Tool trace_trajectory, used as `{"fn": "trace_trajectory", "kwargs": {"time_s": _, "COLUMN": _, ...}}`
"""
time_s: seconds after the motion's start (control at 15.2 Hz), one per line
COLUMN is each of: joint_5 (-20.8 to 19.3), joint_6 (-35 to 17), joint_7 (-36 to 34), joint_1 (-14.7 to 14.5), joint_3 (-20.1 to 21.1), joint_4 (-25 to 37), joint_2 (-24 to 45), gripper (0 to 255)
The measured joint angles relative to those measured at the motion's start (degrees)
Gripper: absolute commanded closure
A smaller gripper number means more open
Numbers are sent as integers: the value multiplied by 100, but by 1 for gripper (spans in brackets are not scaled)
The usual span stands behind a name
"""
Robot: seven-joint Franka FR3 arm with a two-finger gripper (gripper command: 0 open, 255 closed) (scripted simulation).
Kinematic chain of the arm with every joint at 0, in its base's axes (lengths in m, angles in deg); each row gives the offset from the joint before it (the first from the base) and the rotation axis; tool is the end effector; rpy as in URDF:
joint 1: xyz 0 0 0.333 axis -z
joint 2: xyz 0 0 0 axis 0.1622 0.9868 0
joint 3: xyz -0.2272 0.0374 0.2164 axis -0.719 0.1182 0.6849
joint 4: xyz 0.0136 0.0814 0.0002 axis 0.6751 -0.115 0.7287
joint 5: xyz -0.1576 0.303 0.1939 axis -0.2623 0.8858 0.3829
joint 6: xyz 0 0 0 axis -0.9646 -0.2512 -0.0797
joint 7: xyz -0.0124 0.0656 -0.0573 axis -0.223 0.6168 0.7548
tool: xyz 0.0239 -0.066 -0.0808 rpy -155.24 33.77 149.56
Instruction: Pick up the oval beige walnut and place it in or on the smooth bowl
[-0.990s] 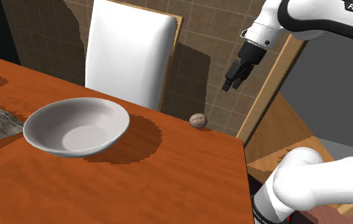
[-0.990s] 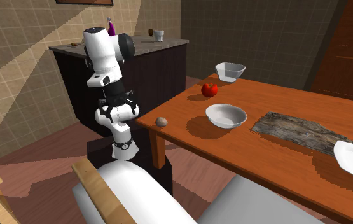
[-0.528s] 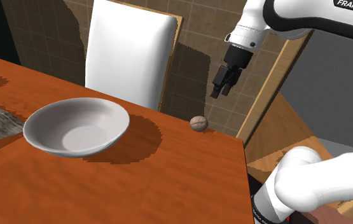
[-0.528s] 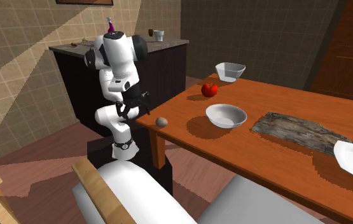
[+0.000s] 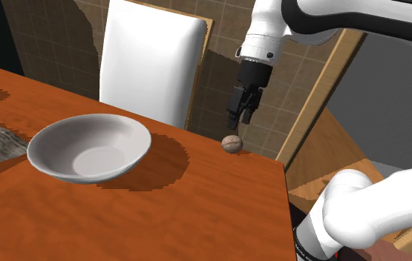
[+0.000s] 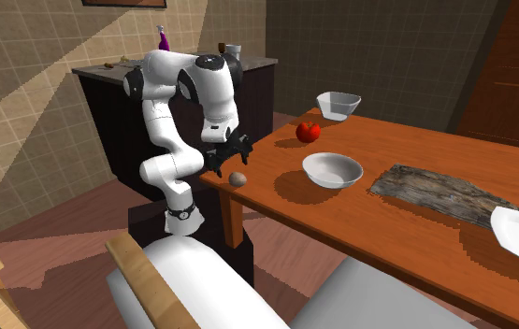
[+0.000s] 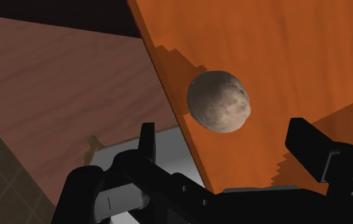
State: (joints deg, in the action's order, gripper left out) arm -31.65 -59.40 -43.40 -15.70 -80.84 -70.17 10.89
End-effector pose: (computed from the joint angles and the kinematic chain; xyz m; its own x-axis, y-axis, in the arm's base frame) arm 0.3246 0.1350 0.6009 0.9804 0.1717 -0.0964 0.1536 -0.9732 -0.1710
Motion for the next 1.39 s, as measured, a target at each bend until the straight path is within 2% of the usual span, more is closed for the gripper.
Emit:
{"fn": "trace_trajectory", "kwargs": {"time_s": 0.46, "joint_5": 131, "joint_6": -414, "joint_7": -29, "joint_1": -69, "joint_3": 148, "joint_4": -534, "joint_2": -94, "gripper": 0}}
{"fn": "trace_trajectory", "kwargs": {"time_s": 0.86, "joint_5": 141, "joint_6": -469, "joint_7": -21, "joint_1": -73, "joint_3": 156, "joint_4": -612, "joint_2": -118, "gripper": 0}}
{"fn": "trace_trajectory", "kwargs": {"time_s": 0.92, "joint_5": 141, "joint_6": -469, "joint_7": -21, "joint_1": -73, "joint_3": 156, "joint_4": -612, "joint_2": -118, "gripper": 255}}
{"fn": "trace_trajectory", "kwargs": {"time_s": 1.39, "joint_5": 142, "joint_6": -469, "joint_7": -19, "joint_1": -74, "joint_3": 156, "joint_4": -610, "joint_2": -118, "gripper": 255}}
